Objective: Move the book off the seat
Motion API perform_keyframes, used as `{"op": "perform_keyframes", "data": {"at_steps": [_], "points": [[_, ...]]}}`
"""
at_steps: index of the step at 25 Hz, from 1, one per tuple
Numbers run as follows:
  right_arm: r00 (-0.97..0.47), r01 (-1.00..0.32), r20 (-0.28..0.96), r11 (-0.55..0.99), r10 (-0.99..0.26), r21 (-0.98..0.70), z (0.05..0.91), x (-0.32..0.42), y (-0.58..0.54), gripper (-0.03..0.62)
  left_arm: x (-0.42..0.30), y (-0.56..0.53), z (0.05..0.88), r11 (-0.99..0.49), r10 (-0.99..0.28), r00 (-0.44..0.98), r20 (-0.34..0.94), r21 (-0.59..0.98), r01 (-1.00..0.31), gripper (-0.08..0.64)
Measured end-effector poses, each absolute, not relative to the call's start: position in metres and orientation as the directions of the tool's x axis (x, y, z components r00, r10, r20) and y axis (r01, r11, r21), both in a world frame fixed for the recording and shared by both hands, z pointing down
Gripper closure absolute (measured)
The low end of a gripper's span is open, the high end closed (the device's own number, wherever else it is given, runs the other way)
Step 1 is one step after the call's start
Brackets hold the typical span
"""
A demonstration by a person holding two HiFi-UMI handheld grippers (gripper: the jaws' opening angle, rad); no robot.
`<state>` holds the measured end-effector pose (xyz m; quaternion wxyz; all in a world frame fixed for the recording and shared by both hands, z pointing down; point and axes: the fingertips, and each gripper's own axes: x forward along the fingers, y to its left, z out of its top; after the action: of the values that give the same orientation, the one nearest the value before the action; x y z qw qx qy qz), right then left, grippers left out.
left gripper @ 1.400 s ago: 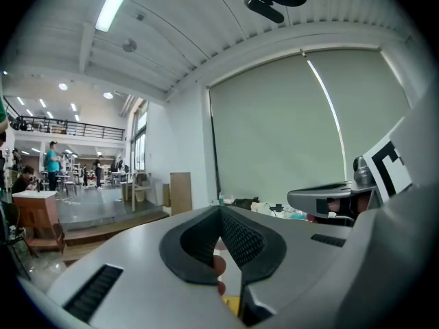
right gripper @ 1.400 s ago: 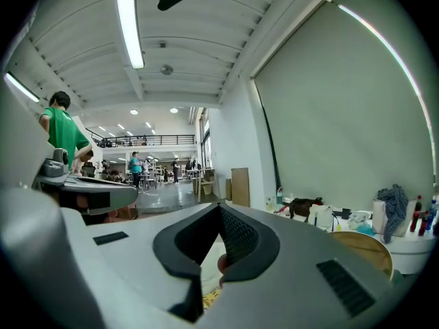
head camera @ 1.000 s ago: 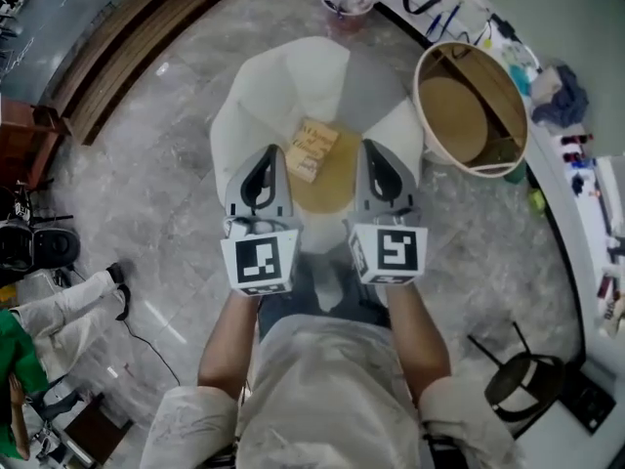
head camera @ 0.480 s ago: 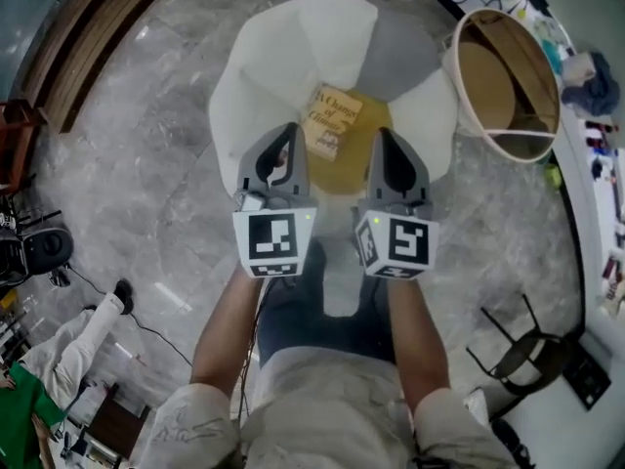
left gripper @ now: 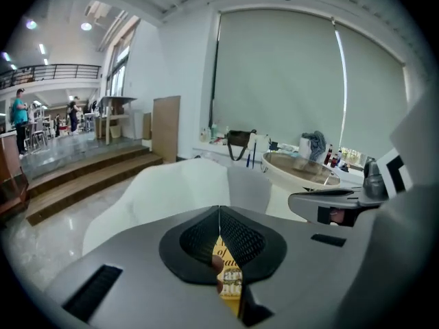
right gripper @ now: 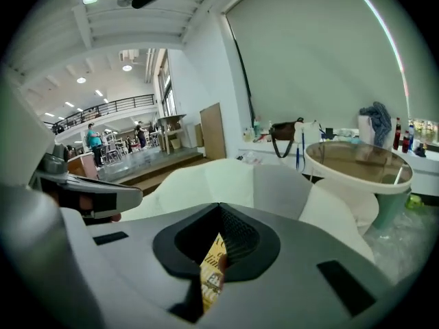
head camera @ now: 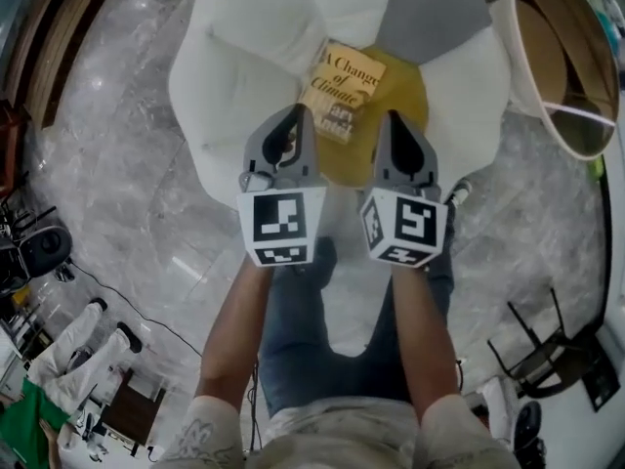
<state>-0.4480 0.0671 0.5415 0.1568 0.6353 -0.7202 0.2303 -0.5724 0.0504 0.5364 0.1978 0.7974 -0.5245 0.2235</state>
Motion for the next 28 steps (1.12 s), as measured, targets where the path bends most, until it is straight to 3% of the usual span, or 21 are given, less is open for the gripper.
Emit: {"op": "perform_keyframes", "data": {"at_steps": [8, 9, 14, 20, 28], "points": [[-0.116, -0.986, 0.605, 0.016, -0.788, -0.167, 0.65, -0.445, 0.066, 0.592, -0.567, 0.041, 0.647, -0.375, -0.674, 0.347, 0.651, 0.102, -0.921, 0.516], [-0.117, -0.985, 0.613, 0.012, -0.782, -0.172, 0.661, -0.446, 0.066, 0.558, -0.568, 0.039, 0.659, -0.372, -0.667, 0.345, 0.661, 0.106, -0.922, 0.503], [-0.125, -0.981, 0.664, -0.008, -0.737, -0.194, 0.714, -0.449, 0.069, 0.536, -0.568, 0.037, 0.718, -0.392, -0.596, 0.36, 0.717, 0.131, -0.911, 0.459], [-0.153, -0.972, 0.728, -0.03, -0.669, -0.233, 0.773, -0.451, 0.078, 0.446, -0.567, 0.033, 0.778, -0.412, -0.518, 0.379, 0.767, 0.164, -0.896, 0.384], [-0.183, -0.965, 0.779, -0.043, -0.6, -0.26, 0.83, -0.457, 0.082, 0.397, -0.565, 0.027, 0.84, -0.418, -0.412, 0.389, 0.824, 0.208, -0.884, 0.309]]}}
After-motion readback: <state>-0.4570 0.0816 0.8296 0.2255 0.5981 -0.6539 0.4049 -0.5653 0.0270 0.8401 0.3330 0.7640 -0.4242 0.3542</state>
